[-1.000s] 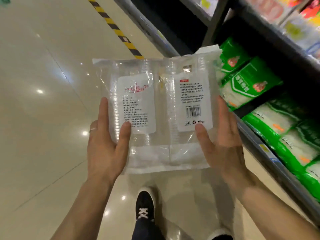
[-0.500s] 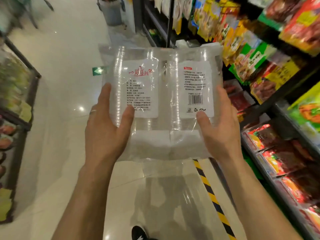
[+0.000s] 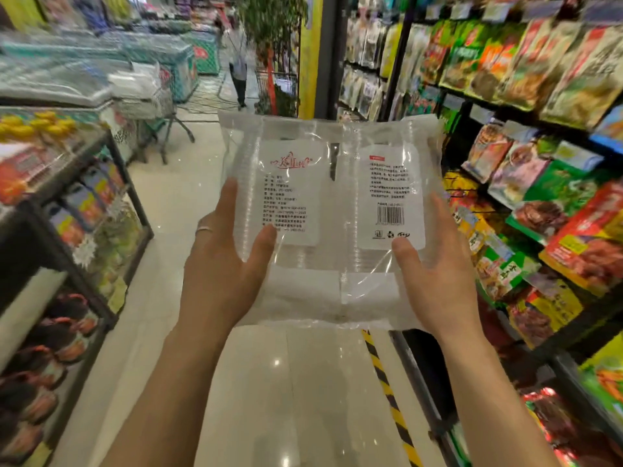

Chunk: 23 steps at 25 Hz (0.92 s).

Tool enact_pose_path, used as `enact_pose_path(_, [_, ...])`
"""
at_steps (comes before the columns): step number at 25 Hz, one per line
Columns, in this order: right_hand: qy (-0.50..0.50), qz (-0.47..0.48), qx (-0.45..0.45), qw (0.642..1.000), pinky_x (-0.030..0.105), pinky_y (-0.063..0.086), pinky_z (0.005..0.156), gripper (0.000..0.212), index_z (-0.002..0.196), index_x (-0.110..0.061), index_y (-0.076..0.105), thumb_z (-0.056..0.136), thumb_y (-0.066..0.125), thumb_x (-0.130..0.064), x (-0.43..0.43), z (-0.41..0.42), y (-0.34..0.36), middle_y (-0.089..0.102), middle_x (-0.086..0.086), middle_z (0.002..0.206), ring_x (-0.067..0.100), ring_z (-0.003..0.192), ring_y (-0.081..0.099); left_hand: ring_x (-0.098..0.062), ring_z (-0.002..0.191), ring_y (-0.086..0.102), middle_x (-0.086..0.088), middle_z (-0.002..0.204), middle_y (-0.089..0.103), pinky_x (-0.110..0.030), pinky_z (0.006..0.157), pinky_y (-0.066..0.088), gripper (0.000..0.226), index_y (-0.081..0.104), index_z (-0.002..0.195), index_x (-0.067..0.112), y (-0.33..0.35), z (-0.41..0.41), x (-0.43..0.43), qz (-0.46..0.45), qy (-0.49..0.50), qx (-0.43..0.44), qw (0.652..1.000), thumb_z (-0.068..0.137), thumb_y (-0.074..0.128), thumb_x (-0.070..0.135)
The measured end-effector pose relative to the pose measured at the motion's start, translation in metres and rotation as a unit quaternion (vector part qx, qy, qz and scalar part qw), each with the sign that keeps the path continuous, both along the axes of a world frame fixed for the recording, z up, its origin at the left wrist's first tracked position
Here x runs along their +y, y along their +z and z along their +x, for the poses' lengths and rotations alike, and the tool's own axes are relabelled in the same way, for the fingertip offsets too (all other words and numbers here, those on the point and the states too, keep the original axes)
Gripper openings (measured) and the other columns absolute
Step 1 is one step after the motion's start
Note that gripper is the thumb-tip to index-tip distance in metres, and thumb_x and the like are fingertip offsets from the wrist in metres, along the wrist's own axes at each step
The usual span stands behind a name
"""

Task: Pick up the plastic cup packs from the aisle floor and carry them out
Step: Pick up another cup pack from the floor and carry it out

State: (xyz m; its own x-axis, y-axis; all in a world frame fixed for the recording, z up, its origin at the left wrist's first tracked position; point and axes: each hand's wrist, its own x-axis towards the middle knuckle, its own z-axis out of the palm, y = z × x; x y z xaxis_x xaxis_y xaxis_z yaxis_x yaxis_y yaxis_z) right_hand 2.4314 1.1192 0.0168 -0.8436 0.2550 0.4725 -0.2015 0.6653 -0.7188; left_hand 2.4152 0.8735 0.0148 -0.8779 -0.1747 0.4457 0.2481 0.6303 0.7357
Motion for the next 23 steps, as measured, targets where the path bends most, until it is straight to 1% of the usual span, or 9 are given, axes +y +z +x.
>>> enact_pose_path(2, [0.007, -0.001, 0.003, 1.000, 0.016, 0.020, 0.095, 0.069, 0.153, -0.038, 0.020, 0.094, 0.056, -0.036, -0.009, -0.017, 0.012, 0.031, -0.007, 0.153, -0.013, 0.118, 0.024, -0.020, 0.133, 0.039, -0.002, 0.153, 0.035, -0.027, 0.091, 0.027, 0.073, 0.010, 0.155, 0.043, 0.008, -0.011, -0.008, -0.005, 0.014, 0.004, 1.000, 0.094, 0.051, 0.050])
enact_pose_path(4, [0.013, -0.004, 0.001, 1.000, 0.022, 0.020, 0.100, 0.068, 0.153, -0.039, 0.021, 0.094, 0.055, -0.038, -0.017, -0.038, 0.016, 0.028, -0.007, 0.156, 0.000, 0.135, 0.025, -0.022, 0.133, 0.038, -0.002, 0.154, 0.034, -0.029, 0.090, 0.028, 0.072, 0.008, 0.155, 0.044, 0.012, -0.024, -0.014, -0.015, 0.032, -0.005, 0.999, 0.095, 0.050, 0.050])
enact_pose_path(5, [0.022, -0.010, -0.002, 1.000, 0.022, 0.019, 0.101, 0.068, 0.152, -0.039, 0.022, 0.094, 0.055, -0.039, -0.020, -0.048, 0.016, 0.028, -0.008, 0.156, -0.001, 0.136, 0.024, -0.022, 0.133, 0.038, -0.001, 0.155, 0.033, -0.031, 0.091, 0.030, 0.072, 0.007, 0.154, 0.044, 0.012, -0.031, -0.016, -0.018, 0.038, -0.007, 0.999, 0.096, 0.049, 0.050])
enact_pose_path(7, [0.041, -0.022, -0.003, 0.999, 0.019, 0.018, 0.100, 0.067, 0.152, -0.039, 0.022, 0.094, 0.056, -0.039, -0.026, -0.080, 0.021, 0.029, -0.010, 0.154, -0.014, 0.122, 0.021, -0.024, 0.134, 0.038, 0.000, 0.156, 0.031, -0.034, 0.094, 0.032, 0.072, 0.006, 0.154, 0.046, 0.015, -0.056, -0.022, -0.019, 0.054, -0.006, 0.998, 0.096, 0.048, 0.051])
enact_pose_path(9, [0.058, -0.025, 0.000, 0.998, 0.019, 0.019, 0.100, 0.066, 0.153, -0.038, 0.023, 0.095, 0.055, -0.039, -0.029, -0.120, 0.026, 0.030, -0.010, 0.153, -0.021, 0.110, 0.016, -0.025, 0.134, 0.038, -0.001, 0.156, 0.031, -0.037, 0.097, 0.034, 0.072, 0.005, 0.154, 0.046, 0.020, -0.090, -0.023, -0.025, 0.077, 0.002, 0.997, 0.095, 0.048, 0.052])
enact_pose_path(12, [0.085, -0.036, 0.002, 0.996, 0.021, 0.021, 0.097, 0.065, 0.152, -0.039, 0.022, 0.096, 0.054, -0.039, -0.030, -0.189, 0.035, 0.031, -0.007, 0.152, -0.020, 0.106, 0.017, -0.026, 0.134, 0.040, -0.002, 0.155, 0.033, -0.038, 0.095, 0.036, 0.072, 0.005, 0.153, 0.047, 0.029, -0.150, -0.022, -0.035, 0.117, 0.013, 0.992, 0.095, 0.047, 0.052])
enact_pose_path(17, [0.127, -0.038, 0.018, 0.991, 0.025, 0.025, 0.094, 0.063, 0.151, -0.043, 0.021, 0.096, 0.052, -0.041, -0.019, -0.318, 0.059, 0.035, -0.006, 0.149, -0.015, 0.109, 0.023, -0.028, 0.130, 0.047, -0.004, 0.147, 0.043, -0.049, 0.101, 0.042, 0.071, 0.004, 0.150, 0.053, 0.049, -0.262, -0.012, -0.013, 0.145, 0.035, 0.989, 0.091, 0.043, 0.063])
enact_pose_path(20, [0.148, -0.039, 0.016, 0.988, 0.023, 0.025, 0.090, 0.064, 0.151, -0.044, 0.021, 0.095, 0.052, -0.043, -0.016, -0.385, 0.070, 0.036, -0.006, 0.148, -0.013, 0.107, 0.023, -0.029, 0.129, 0.048, -0.005, 0.147, 0.044, -0.051, 0.102, 0.043, 0.072, 0.003, 0.149, 0.055, 0.057, -0.320, -0.009, -0.008, 0.173, 0.045, 0.984, 0.089, 0.043, 0.065])
enact_pose_path(23, [0.165, -0.031, 0.020, 0.986, 0.021, 0.025, 0.087, 0.063, 0.151, -0.042, 0.022, 0.095, 0.052, -0.042, -0.019, -0.438, 0.073, 0.037, -0.005, 0.146, -0.018, 0.097, 0.021, -0.028, 0.131, 0.045, -0.004, 0.149, 0.041, -0.048, 0.103, 0.040, 0.072, 0.006, 0.151, 0.050, 0.060, -0.367, -0.009, -0.014, 0.186, 0.049, 0.981, 0.091, 0.044, 0.061])
